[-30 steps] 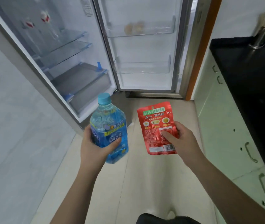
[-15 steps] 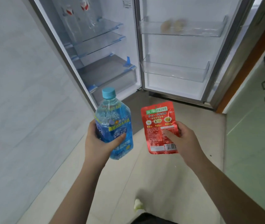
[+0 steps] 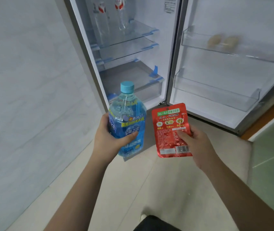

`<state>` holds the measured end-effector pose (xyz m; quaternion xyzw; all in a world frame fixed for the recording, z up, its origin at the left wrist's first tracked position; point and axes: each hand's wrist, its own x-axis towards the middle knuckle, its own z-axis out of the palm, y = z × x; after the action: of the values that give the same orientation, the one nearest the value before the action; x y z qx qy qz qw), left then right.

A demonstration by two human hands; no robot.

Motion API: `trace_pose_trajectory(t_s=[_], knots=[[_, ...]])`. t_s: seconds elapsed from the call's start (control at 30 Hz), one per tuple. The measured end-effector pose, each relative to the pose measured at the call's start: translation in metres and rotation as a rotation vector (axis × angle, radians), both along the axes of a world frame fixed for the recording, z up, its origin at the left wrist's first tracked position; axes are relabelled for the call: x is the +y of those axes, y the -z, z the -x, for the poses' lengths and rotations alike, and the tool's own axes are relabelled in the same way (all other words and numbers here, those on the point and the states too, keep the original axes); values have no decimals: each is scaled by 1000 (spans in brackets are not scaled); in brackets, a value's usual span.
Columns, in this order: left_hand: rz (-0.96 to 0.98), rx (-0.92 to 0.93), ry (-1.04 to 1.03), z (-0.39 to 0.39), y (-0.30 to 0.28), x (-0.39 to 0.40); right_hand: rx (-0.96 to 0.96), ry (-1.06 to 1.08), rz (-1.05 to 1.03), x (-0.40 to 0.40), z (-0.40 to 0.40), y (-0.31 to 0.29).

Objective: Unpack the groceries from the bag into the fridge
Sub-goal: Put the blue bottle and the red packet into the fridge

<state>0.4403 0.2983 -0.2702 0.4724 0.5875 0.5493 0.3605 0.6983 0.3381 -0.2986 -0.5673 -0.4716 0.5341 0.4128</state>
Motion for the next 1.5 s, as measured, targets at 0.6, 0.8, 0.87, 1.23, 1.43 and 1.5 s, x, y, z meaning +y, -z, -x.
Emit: trace_pose_trajectory(t_s=[0.6,0.8,0.87,1.23,1.43,1.5], knots=[[-3,-11,-59,45,-1,111,-46,-129,-47,139,38,5],[11,-29,-144,28,1,168,-32,-198,19,211,30,15],[14,-43,-178,19,0,188,-15,-227,33,236,25,14],[53,42,-283,-6,-11,253,50,-303,136,340,27,22],[45,53,-341,9,-12,276,76,-350,140,378,54,28],[48,57,-337,18,-12,286,66,-358,138,392,66,33]])
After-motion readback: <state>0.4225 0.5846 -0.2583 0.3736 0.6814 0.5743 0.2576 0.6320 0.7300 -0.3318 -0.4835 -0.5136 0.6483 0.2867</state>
